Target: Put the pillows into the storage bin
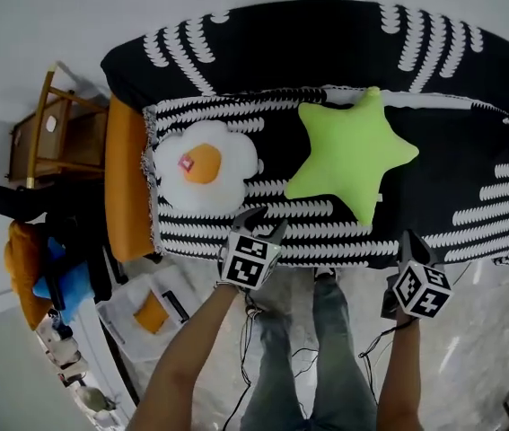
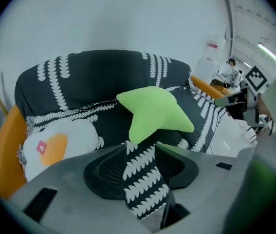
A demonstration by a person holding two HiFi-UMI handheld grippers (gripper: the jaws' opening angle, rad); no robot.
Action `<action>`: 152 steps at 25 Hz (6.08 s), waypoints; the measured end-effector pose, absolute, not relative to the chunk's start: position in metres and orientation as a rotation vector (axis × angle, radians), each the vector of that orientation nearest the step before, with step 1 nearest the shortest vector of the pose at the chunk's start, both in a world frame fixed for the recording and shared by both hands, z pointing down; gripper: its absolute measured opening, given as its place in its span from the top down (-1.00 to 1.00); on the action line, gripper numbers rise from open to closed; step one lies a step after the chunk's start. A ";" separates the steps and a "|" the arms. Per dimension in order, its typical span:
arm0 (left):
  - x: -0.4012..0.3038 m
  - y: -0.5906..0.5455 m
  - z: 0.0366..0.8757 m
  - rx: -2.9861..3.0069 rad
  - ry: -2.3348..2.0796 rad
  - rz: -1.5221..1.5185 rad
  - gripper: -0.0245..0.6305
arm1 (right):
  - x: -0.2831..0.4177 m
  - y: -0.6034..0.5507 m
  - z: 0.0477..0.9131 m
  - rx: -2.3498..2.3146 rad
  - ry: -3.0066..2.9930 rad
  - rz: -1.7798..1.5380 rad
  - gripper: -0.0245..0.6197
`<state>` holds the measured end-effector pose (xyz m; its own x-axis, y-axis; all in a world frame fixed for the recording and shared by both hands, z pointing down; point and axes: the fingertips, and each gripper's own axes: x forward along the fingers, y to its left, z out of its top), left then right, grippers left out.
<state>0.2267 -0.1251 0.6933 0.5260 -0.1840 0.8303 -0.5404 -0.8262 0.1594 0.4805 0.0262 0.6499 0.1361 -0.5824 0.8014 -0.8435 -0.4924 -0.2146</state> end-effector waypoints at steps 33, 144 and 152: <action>0.287 -0.146 0.750 2.529 -0.271 1.391 0.76 | 0.499 0.021 0.694 2.107 -1.337 1.343 0.92; -0.554 0.191 0.570 1.065 -1.817 0.149 0.83 | -0.352 -0.017 0.515 0.614 -2.176 0.441 0.92; -0.584 0.176 0.607 1.047 -1.760 0.102 0.75 | -0.350 -0.021 0.540 0.645 -2.103 0.472 0.92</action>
